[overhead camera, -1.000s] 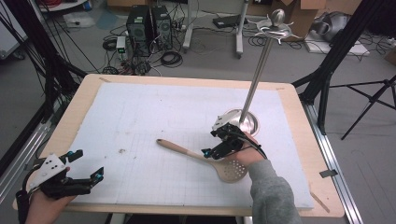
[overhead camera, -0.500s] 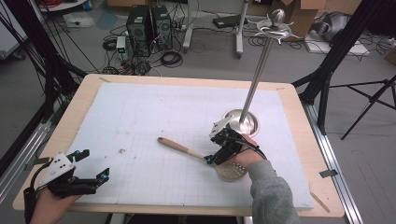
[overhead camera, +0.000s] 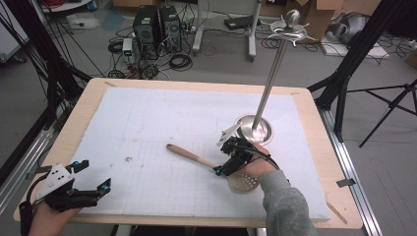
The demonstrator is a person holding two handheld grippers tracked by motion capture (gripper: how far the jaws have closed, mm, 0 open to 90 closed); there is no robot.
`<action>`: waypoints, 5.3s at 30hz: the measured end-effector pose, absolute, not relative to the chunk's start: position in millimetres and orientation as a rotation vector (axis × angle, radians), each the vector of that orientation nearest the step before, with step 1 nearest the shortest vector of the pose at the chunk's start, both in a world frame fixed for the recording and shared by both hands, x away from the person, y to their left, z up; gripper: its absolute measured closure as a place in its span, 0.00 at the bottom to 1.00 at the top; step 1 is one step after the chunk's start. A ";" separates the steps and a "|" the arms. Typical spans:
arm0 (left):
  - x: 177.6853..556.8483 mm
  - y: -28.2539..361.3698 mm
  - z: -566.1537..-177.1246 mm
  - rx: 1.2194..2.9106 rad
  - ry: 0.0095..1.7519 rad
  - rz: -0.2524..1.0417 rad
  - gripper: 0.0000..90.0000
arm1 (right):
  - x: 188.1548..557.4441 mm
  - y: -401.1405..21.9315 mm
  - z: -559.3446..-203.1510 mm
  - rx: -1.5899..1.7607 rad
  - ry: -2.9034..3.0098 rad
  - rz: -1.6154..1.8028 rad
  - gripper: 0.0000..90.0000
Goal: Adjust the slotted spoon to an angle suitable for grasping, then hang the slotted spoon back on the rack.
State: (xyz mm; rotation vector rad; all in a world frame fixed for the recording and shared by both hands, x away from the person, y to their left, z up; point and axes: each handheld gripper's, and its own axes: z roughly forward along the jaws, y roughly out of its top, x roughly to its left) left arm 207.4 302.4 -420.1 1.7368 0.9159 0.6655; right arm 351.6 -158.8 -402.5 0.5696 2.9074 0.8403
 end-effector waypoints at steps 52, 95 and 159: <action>220.6 286.1 -417.6 1.744 0.869 0.633 0.03 | 344.4 -147.3 -415.9 0.755 2.917 0.711 0.56; 212.7 296.0 -423.8 1.771 0.922 0.660 0.03 | 341.6 -155.6 -414.8 0.806 2.894 0.760 0.86; 207.0 294.1 -417.0 1.766 0.892 0.671 0.03 | 315.2 -262.7 -347.3 0.861 2.557 1.116 0.86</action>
